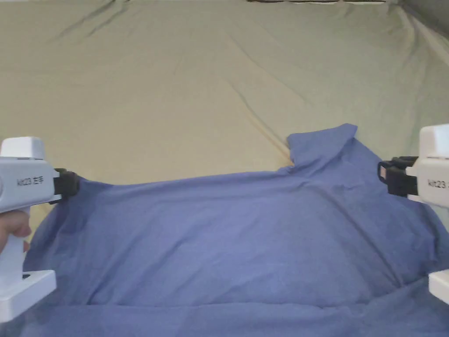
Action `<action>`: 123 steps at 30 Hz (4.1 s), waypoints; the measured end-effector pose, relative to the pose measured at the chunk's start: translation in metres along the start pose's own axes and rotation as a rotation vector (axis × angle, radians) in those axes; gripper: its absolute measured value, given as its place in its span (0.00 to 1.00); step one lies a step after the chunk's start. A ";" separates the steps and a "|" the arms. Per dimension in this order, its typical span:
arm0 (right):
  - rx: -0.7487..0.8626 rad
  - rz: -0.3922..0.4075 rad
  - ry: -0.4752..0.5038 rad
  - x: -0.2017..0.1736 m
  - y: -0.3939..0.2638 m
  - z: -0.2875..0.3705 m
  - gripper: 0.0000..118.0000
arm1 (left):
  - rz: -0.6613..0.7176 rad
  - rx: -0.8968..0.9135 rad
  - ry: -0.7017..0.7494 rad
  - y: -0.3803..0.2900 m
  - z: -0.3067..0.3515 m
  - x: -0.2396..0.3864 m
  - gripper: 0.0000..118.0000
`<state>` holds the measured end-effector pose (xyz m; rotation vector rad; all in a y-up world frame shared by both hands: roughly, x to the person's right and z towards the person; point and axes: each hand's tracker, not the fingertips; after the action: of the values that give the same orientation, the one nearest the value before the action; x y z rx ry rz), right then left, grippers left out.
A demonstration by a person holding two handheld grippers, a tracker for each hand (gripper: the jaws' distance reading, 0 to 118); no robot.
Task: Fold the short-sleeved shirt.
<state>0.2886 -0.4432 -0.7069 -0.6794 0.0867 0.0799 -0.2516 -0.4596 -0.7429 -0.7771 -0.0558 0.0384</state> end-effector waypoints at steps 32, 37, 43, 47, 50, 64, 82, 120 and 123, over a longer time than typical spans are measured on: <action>0.076 -0.003 0.035 0.041 0.007 0.161 0.01 | -0.002 0.192 -0.083 -0.035 0.197 -0.023 0.01; 0.087 0.013 0.035 0.029 -0.055 0.223 0.01 | -0.011 0.177 -0.097 -0.095 0.239 -0.024 0.01; -0.028 0.012 0.022 0.022 -0.136 0.235 0.01 | -0.055 0.034 -0.101 -0.168 0.241 -0.021 0.01; -0.133 0.045 -0.023 0.019 -0.177 0.214 0.01 | -0.059 -0.071 -0.080 -0.202 0.220 -0.025 0.01; -0.193 0.007 -0.036 0.022 -0.193 0.198 0.01 | 0.015 -0.143 -0.069 -0.213 0.201 -0.033 0.00; -0.098 -0.056 -0.120 0.029 -0.195 0.207 0.57 | -0.051 0.017 -0.038 -0.198 0.227 -0.032 0.74; 0.170 0.110 0.136 -0.105 -0.159 0.256 0.00 | 0.213 0.050 -0.240 -0.189 0.251 -0.081 0.00; 0.053 0.089 0.223 -0.140 -0.128 0.229 0.00 | 0.512 -0.237 -0.624 -0.146 0.141 -0.140 0.07; 0.066 0.109 0.242 -0.143 -0.125 0.231 0.00 | 0.524 -0.244 -0.576 -0.133 0.153 -0.159 0.07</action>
<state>0.1715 -0.4007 -0.4344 -0.6155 0.3574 0.0990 -0.4188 -0.4566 -0.5463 -0.9876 -0.4079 0.7652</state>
